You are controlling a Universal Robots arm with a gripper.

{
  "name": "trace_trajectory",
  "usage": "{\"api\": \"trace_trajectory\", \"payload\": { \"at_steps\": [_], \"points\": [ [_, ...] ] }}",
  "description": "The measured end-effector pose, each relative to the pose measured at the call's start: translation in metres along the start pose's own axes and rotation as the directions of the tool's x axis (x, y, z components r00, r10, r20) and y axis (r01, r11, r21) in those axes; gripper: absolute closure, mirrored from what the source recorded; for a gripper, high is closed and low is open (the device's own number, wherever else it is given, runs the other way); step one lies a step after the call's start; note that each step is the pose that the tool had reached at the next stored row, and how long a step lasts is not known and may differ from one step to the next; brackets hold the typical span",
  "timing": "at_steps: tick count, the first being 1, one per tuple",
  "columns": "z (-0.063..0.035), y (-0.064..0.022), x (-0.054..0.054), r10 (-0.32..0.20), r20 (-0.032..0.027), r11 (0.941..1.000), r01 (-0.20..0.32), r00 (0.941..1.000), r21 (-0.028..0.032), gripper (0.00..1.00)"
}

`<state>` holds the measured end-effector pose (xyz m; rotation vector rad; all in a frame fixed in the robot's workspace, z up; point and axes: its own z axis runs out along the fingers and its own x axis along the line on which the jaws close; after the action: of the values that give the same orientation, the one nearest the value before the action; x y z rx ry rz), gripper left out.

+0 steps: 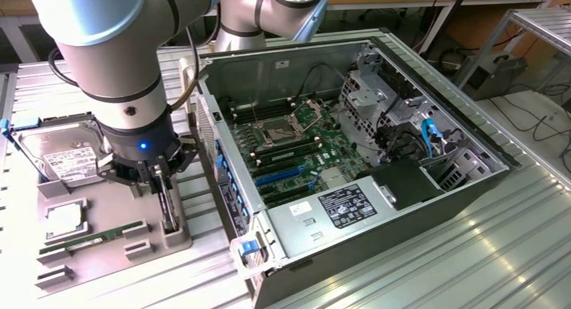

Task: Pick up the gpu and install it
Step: 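Pick up the gpu and move the gpu toward the slot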

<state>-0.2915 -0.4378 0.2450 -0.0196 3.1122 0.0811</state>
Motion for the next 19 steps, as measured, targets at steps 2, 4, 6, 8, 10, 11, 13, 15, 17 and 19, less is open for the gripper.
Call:
{"api": "trace_trajectory", "payload": {
  "at_steps": [2, 4, 6, 8, 10, 11, 13, 15, 17, 19],
  "points": [
    [0.0000, 0.0000, 0.000, 0.000, 0.0000, 1.0000, 0.000, 1.0000, 0.0000, 0.74],
    [-0.0002, 0.0000, 0.000, 0.000, 0.0001, 1.0000, 0.000, 1.0000, -0.0001, 0.74],
    [-0.0013, 0.0001, 0.000, 0.000, -0.0002, 1.0000, 0.000, 1.0000, 0.0002, 0.74],
    [-0.0030, 0.0002, 0.000, 0.000, -0.0001, 1.0000, 0.000, 1.0000, 0.0000, 0.74],
    [-0.0072, 0.0004, -0.001, 0.000, -0.0002, 1.0000, 0.000, 1.0000, 0.0000, 0.74],
    [-0.0099, 0.0005, -0.001, 0.000, -0.0003, 1.0000, 0.000, 1.0000, 0.0000, 0.74],
    [-0.0158, 0.0008, -0.001, 0.000, -0.0006, 1.0000, 0.000, 1.0000, 0.0000, 0.74],
    [-0.0226, 0.0012, -0.002, 0.000, -0.0012, 1.0000, 0.000, 1.0000, 0.0001, 0.74],
    [-0.0301, 0.0016, -0.002, 0.000, -0.0015, 1.0000, 0.000, 1.0000, -0.0001, 0.74],
    [-0.0386, 0.0020, -0.003, 0.000, -0.0020, 1.0000, 0.000, 1.0000, 0.0000, 0.74]
  ]
}}
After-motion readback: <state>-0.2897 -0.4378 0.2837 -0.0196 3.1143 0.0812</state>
